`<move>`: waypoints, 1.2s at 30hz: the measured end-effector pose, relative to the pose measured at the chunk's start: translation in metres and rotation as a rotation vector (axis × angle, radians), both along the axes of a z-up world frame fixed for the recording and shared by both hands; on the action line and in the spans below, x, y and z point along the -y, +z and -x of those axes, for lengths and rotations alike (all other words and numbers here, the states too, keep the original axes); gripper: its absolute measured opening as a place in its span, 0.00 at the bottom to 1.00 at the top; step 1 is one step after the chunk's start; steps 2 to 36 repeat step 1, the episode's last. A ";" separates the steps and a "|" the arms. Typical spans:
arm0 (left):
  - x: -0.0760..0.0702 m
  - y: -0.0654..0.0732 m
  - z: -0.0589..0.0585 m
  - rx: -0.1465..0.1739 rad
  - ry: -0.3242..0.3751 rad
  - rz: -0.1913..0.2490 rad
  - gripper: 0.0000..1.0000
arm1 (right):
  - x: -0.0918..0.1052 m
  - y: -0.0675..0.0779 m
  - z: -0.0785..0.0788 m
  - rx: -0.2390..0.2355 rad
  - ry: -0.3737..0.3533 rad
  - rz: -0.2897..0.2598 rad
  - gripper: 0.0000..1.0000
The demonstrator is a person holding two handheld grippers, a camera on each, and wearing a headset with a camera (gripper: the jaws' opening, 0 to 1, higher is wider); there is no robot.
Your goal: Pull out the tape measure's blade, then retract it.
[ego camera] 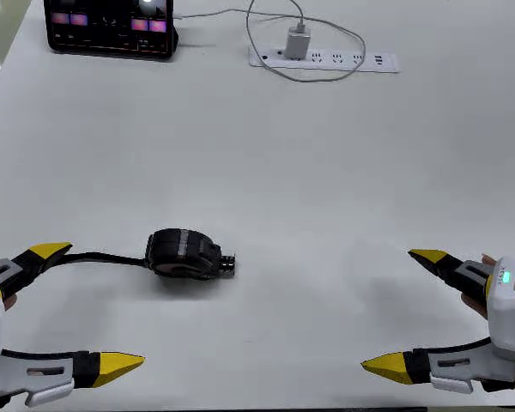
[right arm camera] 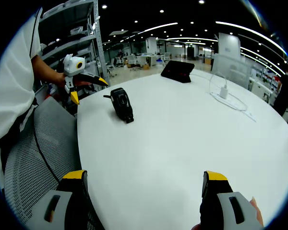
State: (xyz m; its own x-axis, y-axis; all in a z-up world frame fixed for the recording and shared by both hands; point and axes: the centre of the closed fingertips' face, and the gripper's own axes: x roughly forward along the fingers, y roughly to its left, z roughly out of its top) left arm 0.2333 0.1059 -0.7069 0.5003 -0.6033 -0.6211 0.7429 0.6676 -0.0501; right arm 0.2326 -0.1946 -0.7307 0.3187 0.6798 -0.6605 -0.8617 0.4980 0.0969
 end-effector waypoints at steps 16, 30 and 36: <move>0.000 0.000 0.000 -0.001 -0.002 -0.001 0.99 | 0.000 0.000 0.000 -0.001 0.000 0.000 0.99; 0.000 0.000 0.000 -0.001 -0.002 -0.001 0.99 | 0.000 0.000 0.000 -0.001 0.000 0.000 0.99; 0.000 0.000 0.000 -0.001 -0.002 -0.001 0.99 | 0.000 0.000 0.000 -0.001 0.000 0.000 0.99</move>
